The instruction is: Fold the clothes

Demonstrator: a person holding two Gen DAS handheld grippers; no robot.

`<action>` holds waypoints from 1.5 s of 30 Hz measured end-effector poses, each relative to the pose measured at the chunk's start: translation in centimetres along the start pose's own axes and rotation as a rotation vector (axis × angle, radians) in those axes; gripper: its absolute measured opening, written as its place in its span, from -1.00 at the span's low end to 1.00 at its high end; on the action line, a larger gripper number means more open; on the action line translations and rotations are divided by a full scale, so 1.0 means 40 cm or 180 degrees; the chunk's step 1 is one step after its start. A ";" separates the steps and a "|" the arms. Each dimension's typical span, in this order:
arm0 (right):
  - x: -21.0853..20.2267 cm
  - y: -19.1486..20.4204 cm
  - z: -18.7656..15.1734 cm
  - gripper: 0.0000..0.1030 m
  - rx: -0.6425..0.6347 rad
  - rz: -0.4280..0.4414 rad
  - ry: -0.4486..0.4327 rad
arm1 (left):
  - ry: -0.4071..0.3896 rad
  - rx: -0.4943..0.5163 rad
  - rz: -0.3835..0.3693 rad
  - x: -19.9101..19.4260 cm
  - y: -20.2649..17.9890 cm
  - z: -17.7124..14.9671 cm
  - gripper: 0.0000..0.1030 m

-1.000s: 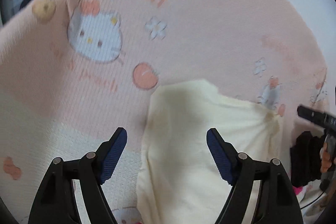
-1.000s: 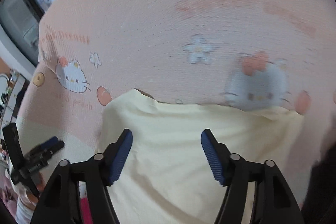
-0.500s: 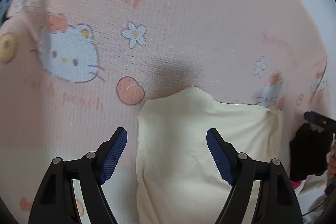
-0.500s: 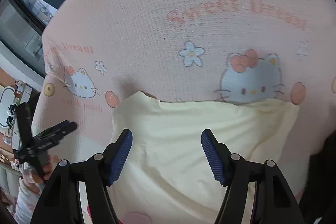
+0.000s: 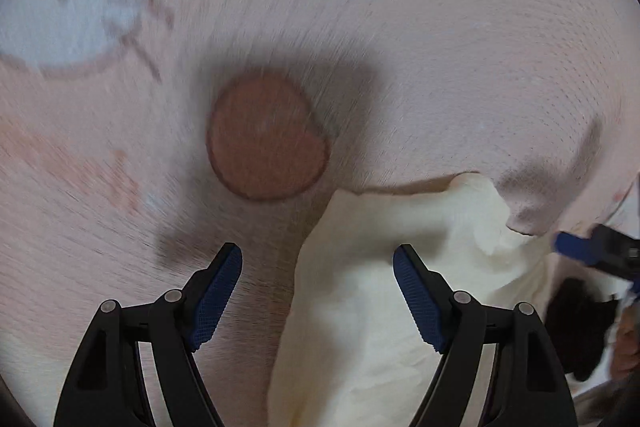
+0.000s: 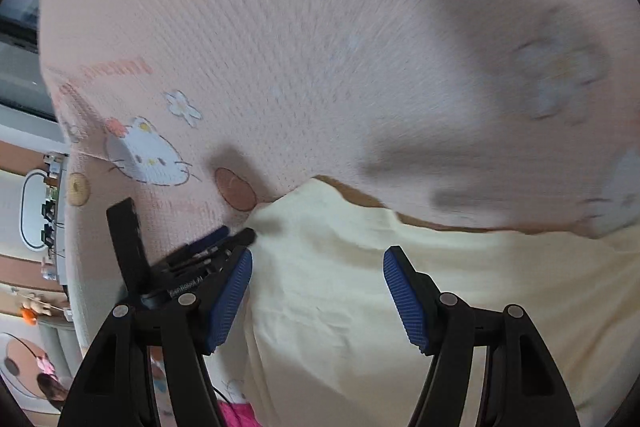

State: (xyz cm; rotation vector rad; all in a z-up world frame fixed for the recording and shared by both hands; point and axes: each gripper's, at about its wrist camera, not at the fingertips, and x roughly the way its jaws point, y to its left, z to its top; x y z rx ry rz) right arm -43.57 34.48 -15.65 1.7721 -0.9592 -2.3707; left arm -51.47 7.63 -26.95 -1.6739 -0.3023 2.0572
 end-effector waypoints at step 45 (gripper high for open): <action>0.270 -0.042 -0.122 -0.88 0.0302 -0.0091 0.0126 | -0.0015 0.0545 -0.0278 -0.074 -0.120 -0.173 0.20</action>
